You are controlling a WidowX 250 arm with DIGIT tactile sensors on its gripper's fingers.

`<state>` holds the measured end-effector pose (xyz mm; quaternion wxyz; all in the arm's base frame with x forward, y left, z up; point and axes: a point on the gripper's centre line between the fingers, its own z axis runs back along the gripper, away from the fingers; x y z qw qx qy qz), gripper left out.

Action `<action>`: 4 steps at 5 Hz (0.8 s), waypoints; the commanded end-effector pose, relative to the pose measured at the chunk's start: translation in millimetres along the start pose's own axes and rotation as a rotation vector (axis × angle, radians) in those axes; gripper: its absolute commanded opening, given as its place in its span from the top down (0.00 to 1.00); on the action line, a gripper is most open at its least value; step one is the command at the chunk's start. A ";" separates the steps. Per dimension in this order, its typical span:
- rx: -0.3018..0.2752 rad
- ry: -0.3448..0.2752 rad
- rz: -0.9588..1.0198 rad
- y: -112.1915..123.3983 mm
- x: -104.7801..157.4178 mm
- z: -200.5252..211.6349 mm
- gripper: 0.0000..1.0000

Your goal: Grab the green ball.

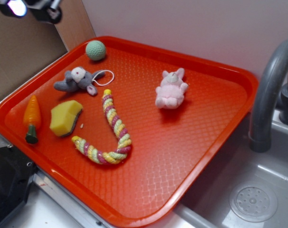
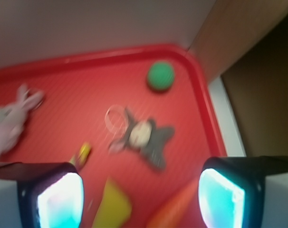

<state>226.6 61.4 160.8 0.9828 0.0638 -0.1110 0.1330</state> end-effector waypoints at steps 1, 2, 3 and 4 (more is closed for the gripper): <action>0.013 -0.115 0.001 19.6 54.8 -57.7 0.00; 0.018 -0.108 -0.014 22.1 71.9 -82.6 0.00; -0.011 -0.153 -0.032 26.5 90.8 -106.0 0.00; -0.009 -0.134 -0.049 26.6 103.6 -123.7 0.00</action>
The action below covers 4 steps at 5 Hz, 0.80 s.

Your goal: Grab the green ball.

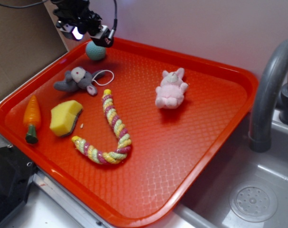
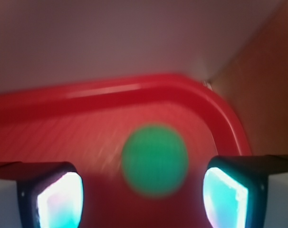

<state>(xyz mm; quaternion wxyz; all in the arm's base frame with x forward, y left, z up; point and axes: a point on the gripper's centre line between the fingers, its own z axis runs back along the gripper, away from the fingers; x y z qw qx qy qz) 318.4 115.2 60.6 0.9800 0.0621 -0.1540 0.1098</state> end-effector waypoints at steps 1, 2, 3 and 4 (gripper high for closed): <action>-0.054 0.044 0.014 16.6 11.2 -19.0 1.00; -0.112 0.107 0.023 14.2 -4.7 -19.6 1.00; -0.166 0.129 0.030 7.8 -15.9 -12.0 1.00; -0.152 0.156 0.044 1.8 -17.4 16.7 1.00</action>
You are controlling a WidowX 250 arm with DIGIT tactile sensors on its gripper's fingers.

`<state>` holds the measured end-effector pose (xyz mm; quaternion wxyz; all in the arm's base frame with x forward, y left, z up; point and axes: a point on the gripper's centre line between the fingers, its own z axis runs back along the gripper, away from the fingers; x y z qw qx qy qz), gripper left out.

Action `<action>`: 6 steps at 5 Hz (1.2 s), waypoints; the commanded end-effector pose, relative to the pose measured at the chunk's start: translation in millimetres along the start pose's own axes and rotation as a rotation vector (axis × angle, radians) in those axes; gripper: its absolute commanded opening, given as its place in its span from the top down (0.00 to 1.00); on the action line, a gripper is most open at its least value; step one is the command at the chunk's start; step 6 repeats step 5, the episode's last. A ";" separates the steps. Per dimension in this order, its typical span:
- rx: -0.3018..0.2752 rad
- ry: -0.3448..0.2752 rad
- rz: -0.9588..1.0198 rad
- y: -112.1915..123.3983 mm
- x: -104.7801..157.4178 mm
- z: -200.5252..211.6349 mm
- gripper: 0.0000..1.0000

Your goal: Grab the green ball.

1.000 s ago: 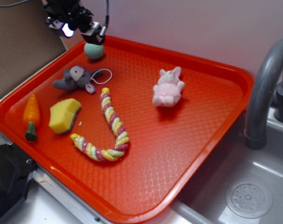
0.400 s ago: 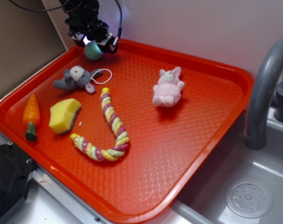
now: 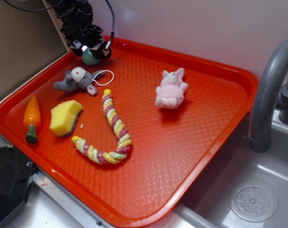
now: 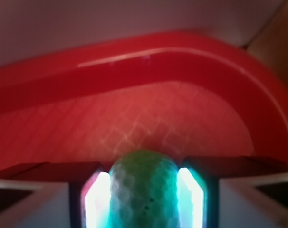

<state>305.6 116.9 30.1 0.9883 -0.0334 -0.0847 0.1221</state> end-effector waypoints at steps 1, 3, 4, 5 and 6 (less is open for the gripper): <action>0.164 -0.063 -0.022 -47.2 -15.2 89.1 1.00; 0.215 0.056 -0.183 -117.0 -60.2 192.5 1.00; 0.114 0.101 -0.266 -140.9 -62.2 228.3 1.00; 0.041 0.082 -0.315 -135.9 -48.7 243.8 1.00; 0.041 0.082 -0.315 -135.9 -48.7 243.8 1.00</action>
